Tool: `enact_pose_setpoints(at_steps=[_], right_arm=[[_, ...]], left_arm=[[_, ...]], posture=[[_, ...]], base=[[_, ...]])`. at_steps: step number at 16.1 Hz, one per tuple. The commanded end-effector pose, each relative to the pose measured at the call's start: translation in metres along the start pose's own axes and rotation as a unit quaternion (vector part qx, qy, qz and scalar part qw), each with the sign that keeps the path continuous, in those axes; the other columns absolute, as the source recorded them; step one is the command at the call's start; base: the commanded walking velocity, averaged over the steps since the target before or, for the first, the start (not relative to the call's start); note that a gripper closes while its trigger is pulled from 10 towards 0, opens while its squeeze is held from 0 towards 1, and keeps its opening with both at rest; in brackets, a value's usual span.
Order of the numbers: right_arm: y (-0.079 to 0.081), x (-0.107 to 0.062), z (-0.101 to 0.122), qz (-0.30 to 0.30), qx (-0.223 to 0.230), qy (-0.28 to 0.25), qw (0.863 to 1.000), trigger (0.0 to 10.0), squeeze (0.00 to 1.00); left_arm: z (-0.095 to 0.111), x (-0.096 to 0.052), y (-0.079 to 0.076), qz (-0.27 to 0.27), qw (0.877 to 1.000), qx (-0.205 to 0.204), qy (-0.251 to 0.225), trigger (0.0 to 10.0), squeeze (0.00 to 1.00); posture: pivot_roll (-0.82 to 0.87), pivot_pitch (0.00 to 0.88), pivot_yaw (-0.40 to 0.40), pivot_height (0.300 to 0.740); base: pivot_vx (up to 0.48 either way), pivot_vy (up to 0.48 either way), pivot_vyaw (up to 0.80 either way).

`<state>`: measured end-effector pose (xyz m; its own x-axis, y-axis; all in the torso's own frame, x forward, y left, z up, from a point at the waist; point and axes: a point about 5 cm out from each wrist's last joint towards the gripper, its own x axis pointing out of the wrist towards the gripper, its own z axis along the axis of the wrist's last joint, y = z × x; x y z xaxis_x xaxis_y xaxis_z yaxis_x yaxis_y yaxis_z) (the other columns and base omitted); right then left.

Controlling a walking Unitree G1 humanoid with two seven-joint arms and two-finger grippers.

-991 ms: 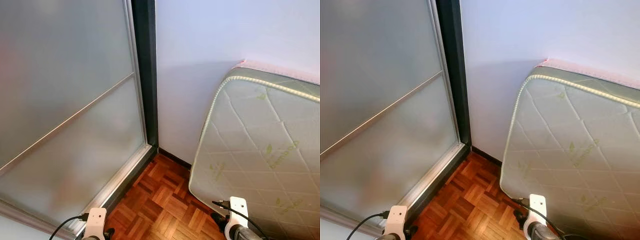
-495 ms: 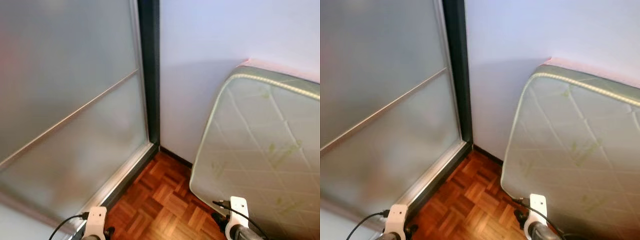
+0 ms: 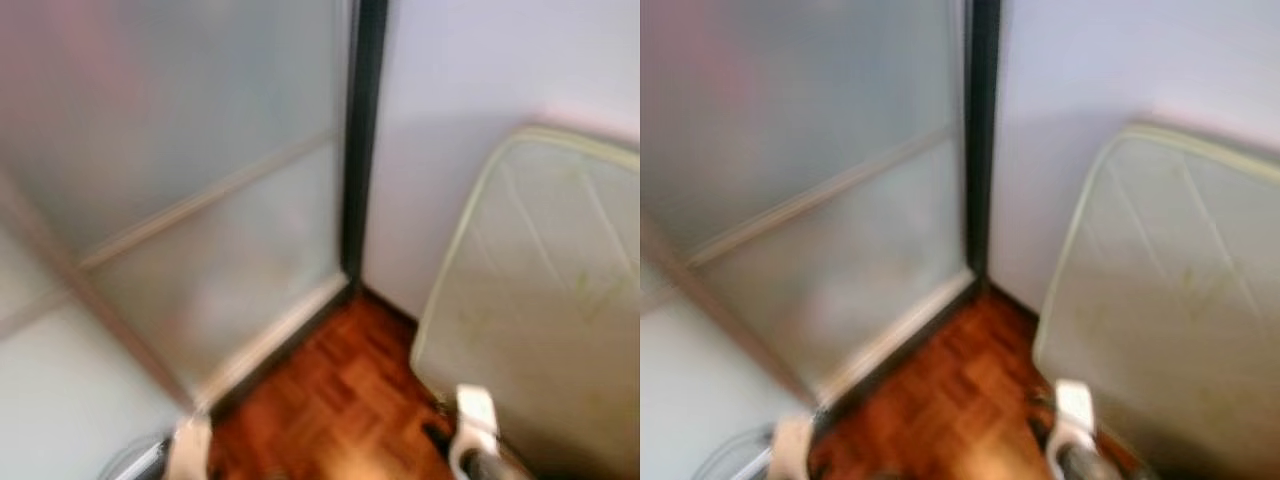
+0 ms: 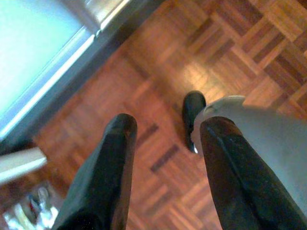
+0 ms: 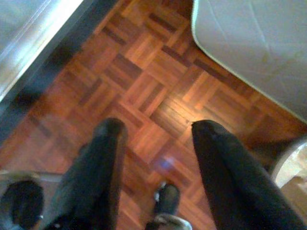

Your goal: Clean up the room

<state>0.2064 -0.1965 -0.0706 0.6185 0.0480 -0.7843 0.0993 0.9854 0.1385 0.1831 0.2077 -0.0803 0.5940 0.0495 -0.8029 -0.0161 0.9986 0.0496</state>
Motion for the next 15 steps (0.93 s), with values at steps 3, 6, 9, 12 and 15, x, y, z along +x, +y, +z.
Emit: enact_pose_setpoints(at_steps=[3, 6, 9, 12, 15], right_arm=[[0.0023, 0.0004, -0.0024, 0.001, 0.000, 0.009, 1.000, 10.0, 0.00], [0.0023, 0.0005, -0.0022, 0.004, -0.009, 0.013, 1.000, 10.0, 0.00], [0.0026, 0.0006, -0.0020, 0.005, -0.013, 0.016, 1.000, 10.0, 0.00], [0.0027, 0.0007, -0.0019, 0.005, -0.017, 0.017, 1.000, 10.0, 0.00], [0.0024, 0.0007, -0.0016, 0.005, -0.019, 0.018, 1.000, 10.0, 0.00]], left_arm=[[0.0118, 0.0008, 0.0072, 0.005, 1.000, 0.010, -0.020, 10.0, 0.00], [0.0097, 0.0000, 0.0096, 0.007, 1.000, 0.005, -0.019, 10.0, 0.00], [0.0065, -0.0007, 0.0110, 0.009, 1.000, 0.003, -0.017, 10.0, 0.00], [0.0084, 0.0000, 0.0085, 0.007, 1.000, 0.003, -0.017, 10.0, 0.00], [0.0107, 0.0005, 0.0078, 0.005, 1.000, 0.003, -0.020, 10.0, 0.00]], posture=[[0.23, 0.033, -0.019, 0.740], [0.23, 0.038, -0.019, 0.740], [0.23, 0.043, -0.019, 0.740], [0.23, 0.043, -0.019, 0.740], [0.23, 0.049, -0.017, 0.740]], base=[[0.000, 0.000, 0.00], [0.000, 0.000, -0.75], [0.000, 0.000, -0.79], [0.000, 0.000, -0.79], [0.000, 0.000, -0.79]])
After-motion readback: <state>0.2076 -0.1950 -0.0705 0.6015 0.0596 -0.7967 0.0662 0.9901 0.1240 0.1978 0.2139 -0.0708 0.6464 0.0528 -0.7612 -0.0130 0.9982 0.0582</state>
